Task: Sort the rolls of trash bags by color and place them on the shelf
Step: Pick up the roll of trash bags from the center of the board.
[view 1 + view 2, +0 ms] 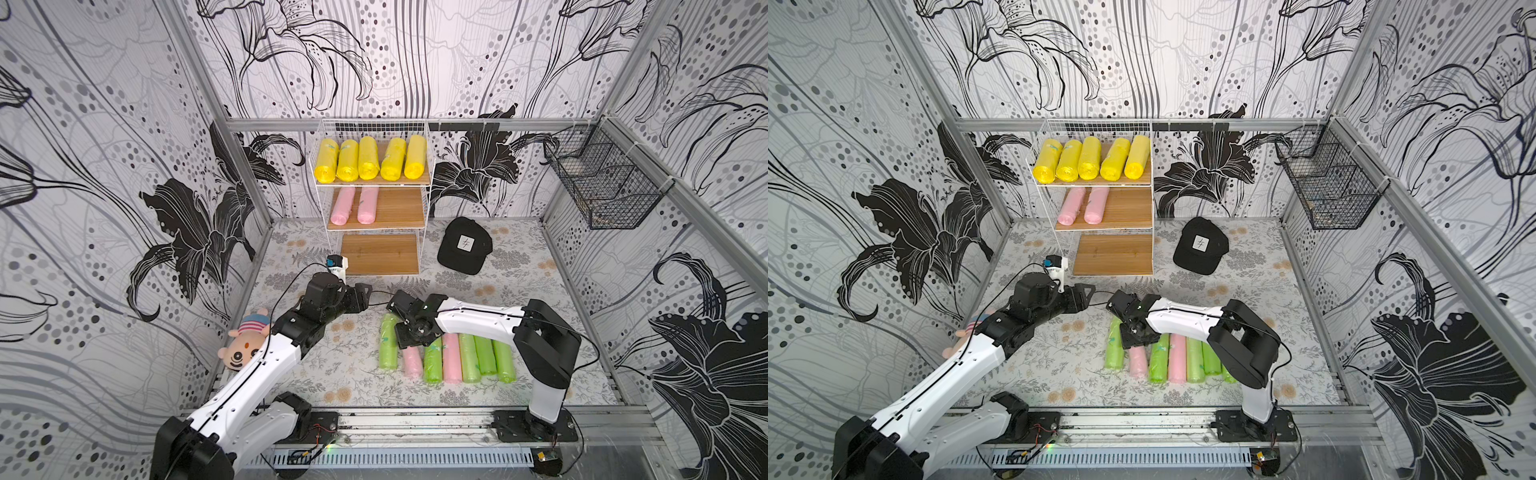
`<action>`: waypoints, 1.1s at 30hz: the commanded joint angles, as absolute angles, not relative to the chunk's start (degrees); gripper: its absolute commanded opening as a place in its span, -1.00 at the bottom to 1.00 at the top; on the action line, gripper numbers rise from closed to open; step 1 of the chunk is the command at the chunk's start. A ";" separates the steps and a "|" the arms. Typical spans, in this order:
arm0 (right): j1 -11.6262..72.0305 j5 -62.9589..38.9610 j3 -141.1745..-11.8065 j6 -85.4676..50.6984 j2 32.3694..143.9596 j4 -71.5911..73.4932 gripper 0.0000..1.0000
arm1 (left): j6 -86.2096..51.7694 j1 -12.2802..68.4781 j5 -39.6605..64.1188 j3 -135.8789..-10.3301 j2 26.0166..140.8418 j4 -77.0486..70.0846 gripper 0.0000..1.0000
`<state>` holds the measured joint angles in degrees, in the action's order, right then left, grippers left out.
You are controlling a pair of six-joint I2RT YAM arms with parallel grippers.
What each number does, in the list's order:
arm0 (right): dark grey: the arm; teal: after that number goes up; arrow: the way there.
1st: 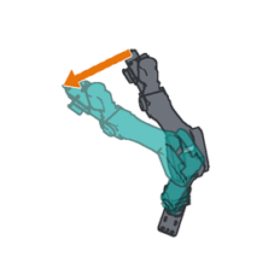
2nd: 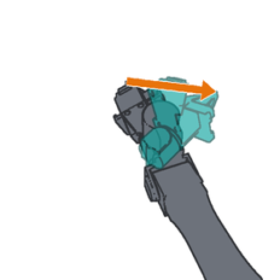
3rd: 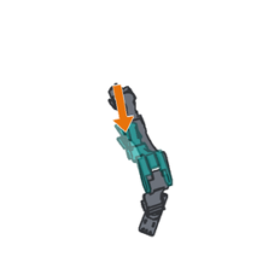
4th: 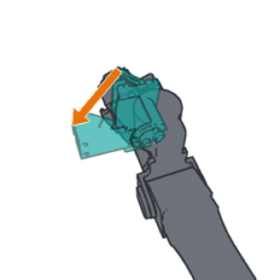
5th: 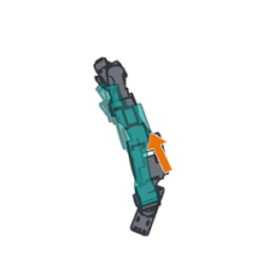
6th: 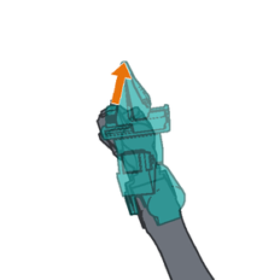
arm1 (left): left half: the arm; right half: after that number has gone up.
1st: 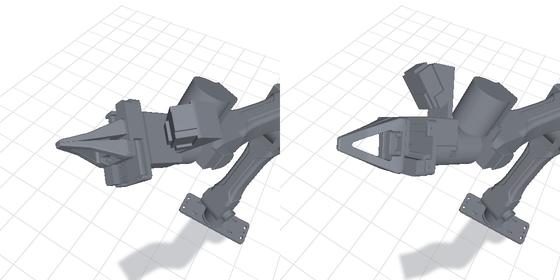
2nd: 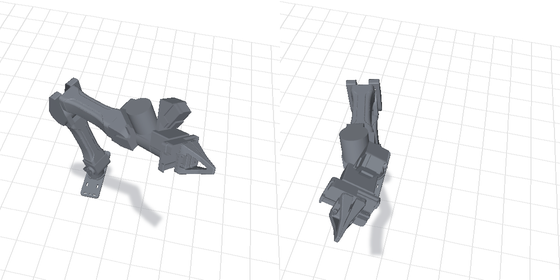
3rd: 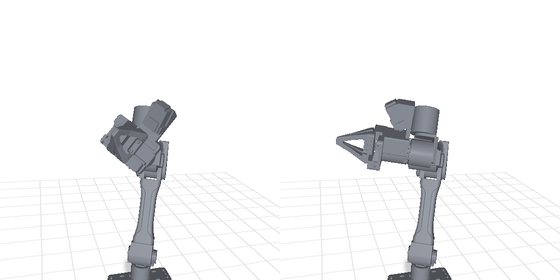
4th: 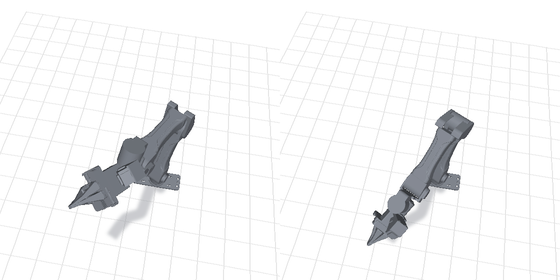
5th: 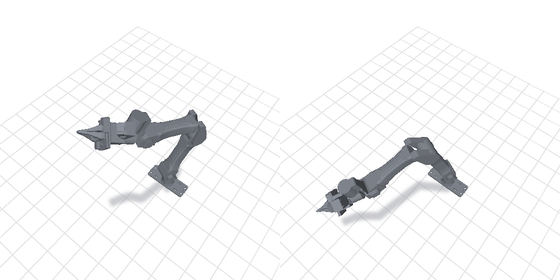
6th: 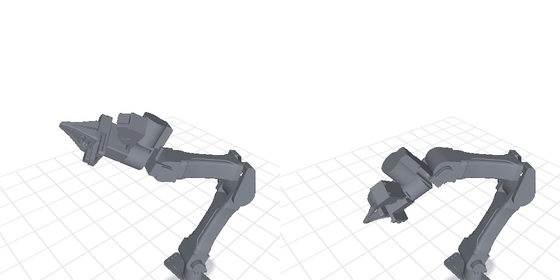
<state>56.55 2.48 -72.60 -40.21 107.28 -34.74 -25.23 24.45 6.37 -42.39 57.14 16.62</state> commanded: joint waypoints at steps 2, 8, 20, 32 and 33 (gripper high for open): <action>56.49 7.16 -74.77 -38.85 110.35 -37.17 0.17 | -24.86 24.79 5.14 -41.50 55.39 13.81 0.32; 56.30 8.26 -74.39 -40.52 112.11 -35.25 -0.01 | -24.97 24.78 5.27 -41.13 54.50 14.03 0.32; 48.28 4.55 -62.87 -47.96 96.10 -14.68 -0.34 | -26.91 24.78 5.23 -40.12 53.21 12.99 0.33; 46.49 6.72 -55.68 -53.98 76.87 6.45 -0.40 | -42.45 24.87 16.26 -34.64 51.81 -6.48 0.36; 46.49 6.96 -55.19 -54.61 76.22 8.45 -0.40 | -44.63 24.86 16.98 -33.45 51.53 -9.78 0.37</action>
